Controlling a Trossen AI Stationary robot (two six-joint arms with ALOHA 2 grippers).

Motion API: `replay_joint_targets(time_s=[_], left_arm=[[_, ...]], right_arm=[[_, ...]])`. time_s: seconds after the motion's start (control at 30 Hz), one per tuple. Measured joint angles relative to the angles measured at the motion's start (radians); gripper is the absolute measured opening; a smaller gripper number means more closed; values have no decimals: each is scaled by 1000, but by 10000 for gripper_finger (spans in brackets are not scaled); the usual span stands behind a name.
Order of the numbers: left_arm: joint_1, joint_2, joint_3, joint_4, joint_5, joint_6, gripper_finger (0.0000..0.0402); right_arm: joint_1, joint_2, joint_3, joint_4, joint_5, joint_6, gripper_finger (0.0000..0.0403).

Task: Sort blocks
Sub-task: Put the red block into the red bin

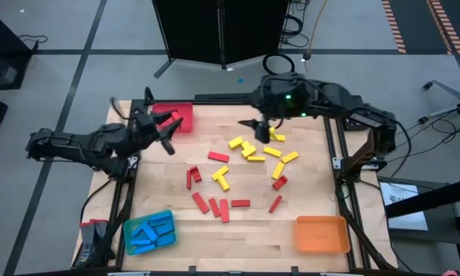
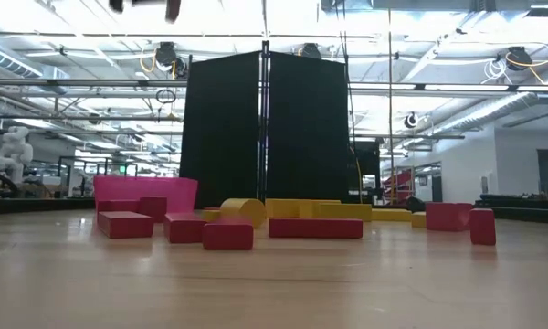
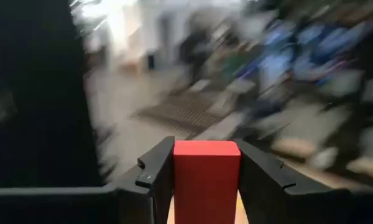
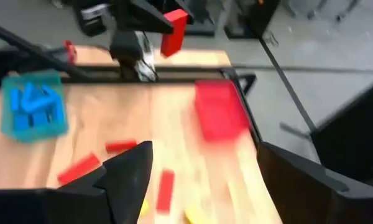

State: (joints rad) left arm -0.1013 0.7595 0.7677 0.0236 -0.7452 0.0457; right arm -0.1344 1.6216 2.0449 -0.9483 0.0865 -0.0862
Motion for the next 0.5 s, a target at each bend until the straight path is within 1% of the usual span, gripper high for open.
replay_joint_targets(time_s=[0.1,0.2,0.27,0.33,0.5], left_arm=[[89,7,0,-142,-60,-131,148],[201,12,0,-233,-67,-239,148],[282,15,0,-263,-24,-274,148],[360,27,0,-271,41,-292,148],[552,86,0,-306,187,-304,148]], right_arm=[[-3,-43,0,-101,27,30,285],[-3,-82,0,-176,27,73,286],[-2,-100,0,-220,27,104,286],[-2,-119,0,-255,24,131,286],[4,-155,0,-342,12,194,286]])
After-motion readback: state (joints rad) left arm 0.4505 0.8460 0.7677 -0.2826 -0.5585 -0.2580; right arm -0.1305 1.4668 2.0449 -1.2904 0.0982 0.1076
